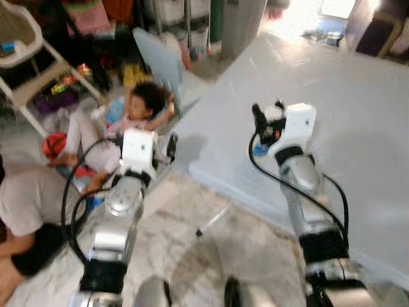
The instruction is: Restocking fridge
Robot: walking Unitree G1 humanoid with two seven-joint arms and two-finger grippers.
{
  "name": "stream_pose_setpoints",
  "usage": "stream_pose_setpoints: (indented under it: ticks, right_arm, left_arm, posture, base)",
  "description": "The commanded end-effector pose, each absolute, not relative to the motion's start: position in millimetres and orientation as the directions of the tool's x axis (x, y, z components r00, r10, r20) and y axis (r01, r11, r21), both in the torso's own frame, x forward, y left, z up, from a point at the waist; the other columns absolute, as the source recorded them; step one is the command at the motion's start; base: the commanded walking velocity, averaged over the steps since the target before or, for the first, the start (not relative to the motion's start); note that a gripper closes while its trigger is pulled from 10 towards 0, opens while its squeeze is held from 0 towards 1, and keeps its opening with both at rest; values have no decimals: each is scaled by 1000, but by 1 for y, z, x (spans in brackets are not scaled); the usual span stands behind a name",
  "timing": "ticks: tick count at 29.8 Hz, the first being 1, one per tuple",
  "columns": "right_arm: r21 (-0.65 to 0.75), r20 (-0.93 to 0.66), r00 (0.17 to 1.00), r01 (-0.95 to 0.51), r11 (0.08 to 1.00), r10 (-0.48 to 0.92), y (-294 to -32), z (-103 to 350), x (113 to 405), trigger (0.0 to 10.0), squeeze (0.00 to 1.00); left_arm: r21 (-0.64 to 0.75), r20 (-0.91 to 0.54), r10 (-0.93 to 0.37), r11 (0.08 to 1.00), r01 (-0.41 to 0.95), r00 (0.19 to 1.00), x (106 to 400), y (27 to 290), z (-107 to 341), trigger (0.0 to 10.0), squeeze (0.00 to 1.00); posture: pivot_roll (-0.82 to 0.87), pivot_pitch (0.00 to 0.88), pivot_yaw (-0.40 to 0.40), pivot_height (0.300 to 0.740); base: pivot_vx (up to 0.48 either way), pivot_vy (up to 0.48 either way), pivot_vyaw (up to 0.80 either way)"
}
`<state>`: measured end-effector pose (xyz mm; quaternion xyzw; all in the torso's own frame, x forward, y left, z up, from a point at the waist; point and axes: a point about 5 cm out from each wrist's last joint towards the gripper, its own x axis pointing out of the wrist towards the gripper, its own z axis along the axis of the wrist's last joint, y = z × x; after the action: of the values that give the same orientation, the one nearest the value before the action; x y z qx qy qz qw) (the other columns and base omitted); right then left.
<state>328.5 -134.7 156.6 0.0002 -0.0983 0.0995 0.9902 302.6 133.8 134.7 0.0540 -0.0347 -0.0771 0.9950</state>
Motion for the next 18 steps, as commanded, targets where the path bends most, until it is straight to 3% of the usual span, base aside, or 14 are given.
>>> stream_pose_setpoints:
  ticks: [1,18]
  right_arm:
    - [-20,225,956,-187,982,187,-137,166,325,10000,0]
    - [13,242,948,-216,976,206,-122,176,325,10000,0]
  left_arm:
    - [116,86,-163,982,152,983,303,132,140,10000,0]
    - [123,65,-168,980,159,984,295,136,132,10000,0]
  posture:
    - [13,0,-7,740]
    - [43,0,-17,740]
  base:
    - [-262,0,0]
    - [-242,0,0]
